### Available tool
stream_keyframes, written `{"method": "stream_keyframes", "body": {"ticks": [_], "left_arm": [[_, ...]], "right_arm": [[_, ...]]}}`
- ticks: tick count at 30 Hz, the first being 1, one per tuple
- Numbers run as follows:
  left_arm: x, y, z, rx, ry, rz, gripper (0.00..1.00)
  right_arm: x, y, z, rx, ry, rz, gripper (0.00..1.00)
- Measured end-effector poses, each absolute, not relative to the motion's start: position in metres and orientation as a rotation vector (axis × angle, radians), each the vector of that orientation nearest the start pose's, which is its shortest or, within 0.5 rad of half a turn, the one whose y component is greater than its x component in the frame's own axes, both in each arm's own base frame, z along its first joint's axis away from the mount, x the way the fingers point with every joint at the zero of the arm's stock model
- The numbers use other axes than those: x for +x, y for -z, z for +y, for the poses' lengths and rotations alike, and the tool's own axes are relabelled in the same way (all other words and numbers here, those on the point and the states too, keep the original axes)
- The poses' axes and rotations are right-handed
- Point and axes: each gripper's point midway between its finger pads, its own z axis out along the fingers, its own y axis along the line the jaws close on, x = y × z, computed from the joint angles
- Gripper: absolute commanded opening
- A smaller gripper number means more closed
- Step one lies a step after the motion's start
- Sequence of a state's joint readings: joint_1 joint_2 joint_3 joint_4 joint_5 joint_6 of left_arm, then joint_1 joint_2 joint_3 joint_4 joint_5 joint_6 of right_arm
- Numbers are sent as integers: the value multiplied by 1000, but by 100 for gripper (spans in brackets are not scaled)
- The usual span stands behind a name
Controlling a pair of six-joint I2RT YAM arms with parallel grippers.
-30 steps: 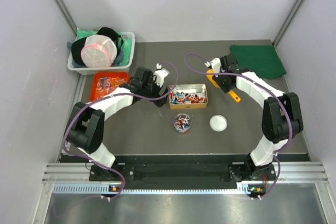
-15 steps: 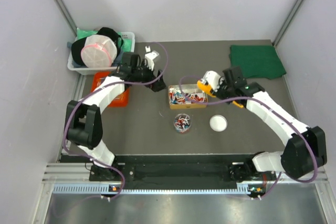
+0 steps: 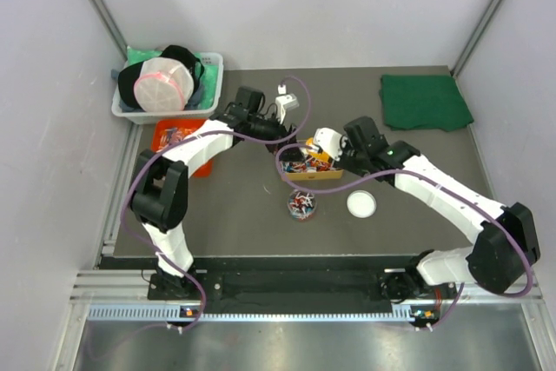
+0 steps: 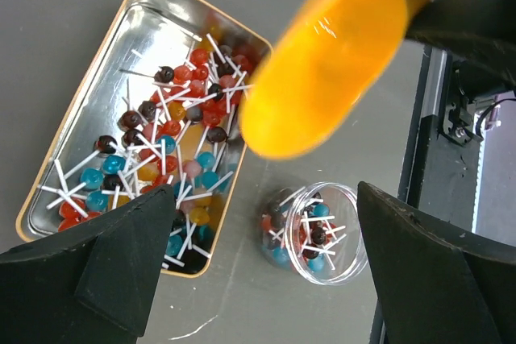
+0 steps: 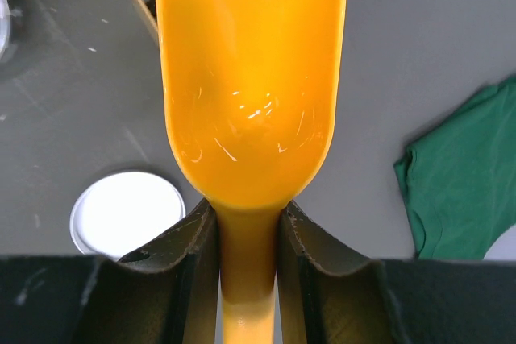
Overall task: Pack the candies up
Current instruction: Scoop the fake candies from the storage box.
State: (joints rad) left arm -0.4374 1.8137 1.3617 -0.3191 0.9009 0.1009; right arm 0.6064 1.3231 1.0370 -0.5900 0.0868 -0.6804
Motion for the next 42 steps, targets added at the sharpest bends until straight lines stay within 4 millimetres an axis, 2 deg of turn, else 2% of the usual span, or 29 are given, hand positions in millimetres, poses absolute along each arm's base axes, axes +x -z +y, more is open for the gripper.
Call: {"method": "stream_keyframes", "body": {"ticks": [8,12,19,22,23,26,27,28,31,37,42], "left_arm": [[345,-156,-308,1001,1229,2043,95],[345,-162,-310,1001,1247,2029,87],[342,-160,-315,1004,1292,2036,61],[338,-158,-318,1015,1318,2038,44],[336,-158,-319,1020,1328,2035,32],[333,-161,-321,1031,1357,2024,17],[332,-163,-322,1038,1365,2015,6],[331,-166,-323,1048,1379,2001,1],[326,-174,-325,1085,1441,1951,0],[325,-167,-328,1117,1505,1939,0],[315,-164,-329,1145,1596,1946,0]], "right_arm": [[288,-147,184,-1517,100,1923,0],[285,-149,187,-1517,90,1916,0],[277,-155,200,-1533,69,1874,0],[279,-159,203,-1527,83,1861,0],[280,-160,203,-1522,89,1858,0],[284,-164,203,-1503,109,1846,0],[286,-165,204,-1499,115,1841,0],[286,-165,203,-1498,126,1841,0],[289,-164,200,-1498,154,1833,1],[287,-159,197,-1476,159,1793,32],[278,-165,199,-1451,90,1739,34]]}}
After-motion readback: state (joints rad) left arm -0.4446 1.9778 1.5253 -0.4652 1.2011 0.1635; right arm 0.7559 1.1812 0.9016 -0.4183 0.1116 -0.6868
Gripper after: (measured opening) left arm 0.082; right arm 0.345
